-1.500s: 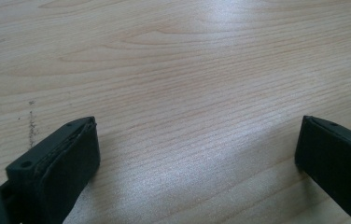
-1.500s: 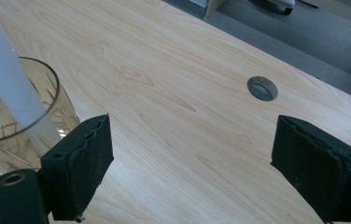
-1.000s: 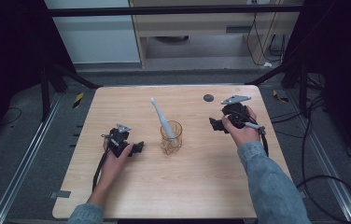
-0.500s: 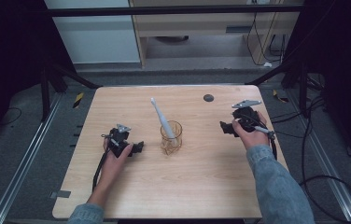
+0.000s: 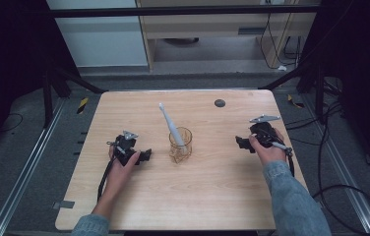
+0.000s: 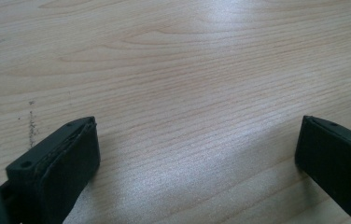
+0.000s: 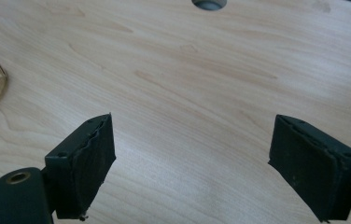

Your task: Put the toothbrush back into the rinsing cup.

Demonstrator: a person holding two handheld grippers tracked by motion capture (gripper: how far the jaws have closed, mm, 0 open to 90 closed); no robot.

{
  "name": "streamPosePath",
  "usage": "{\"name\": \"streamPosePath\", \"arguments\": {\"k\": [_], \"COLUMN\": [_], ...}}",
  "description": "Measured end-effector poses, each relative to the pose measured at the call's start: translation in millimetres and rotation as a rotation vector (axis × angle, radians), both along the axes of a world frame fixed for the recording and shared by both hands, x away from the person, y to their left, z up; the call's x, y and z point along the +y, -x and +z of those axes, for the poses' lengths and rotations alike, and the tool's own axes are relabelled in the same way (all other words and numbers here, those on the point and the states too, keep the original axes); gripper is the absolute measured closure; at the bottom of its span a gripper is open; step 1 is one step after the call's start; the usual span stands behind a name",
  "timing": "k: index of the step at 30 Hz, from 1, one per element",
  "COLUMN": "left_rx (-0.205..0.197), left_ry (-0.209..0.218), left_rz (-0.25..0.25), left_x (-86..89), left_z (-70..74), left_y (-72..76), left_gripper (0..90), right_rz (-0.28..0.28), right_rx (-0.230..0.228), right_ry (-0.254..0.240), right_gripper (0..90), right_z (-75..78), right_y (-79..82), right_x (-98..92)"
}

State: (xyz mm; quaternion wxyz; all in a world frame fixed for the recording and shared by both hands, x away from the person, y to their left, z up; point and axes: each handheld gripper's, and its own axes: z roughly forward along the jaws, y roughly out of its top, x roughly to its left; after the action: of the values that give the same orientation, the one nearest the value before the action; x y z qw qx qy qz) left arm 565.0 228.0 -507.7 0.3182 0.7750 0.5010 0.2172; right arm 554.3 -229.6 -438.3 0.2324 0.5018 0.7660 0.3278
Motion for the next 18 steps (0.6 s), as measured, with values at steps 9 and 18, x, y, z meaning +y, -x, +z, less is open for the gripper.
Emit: {"name": "streamPosePath", "arguments": {"k": [9, 18], "left_rx": [0.0, 0.0], "left_ry": [-0.001, 0.0], "left_rz": [0.0, 0.0], "left_x": [0.0, 0.0], "left_z": [0.0, 0.0], "left_y": [0.0, 0.0], "left_gripper": [0.0, 0.0], "right_rz": [-0.016, -0.062], "right_rx": [0.038, 0.039], "right_ry": [-0.022, -0.045], "right_gripper": [14.7, 15.0], "right_z": [-28.2, -46.5], "right_y": [4.1, -1.1], "right_x": [-0.4, -1.9]}}
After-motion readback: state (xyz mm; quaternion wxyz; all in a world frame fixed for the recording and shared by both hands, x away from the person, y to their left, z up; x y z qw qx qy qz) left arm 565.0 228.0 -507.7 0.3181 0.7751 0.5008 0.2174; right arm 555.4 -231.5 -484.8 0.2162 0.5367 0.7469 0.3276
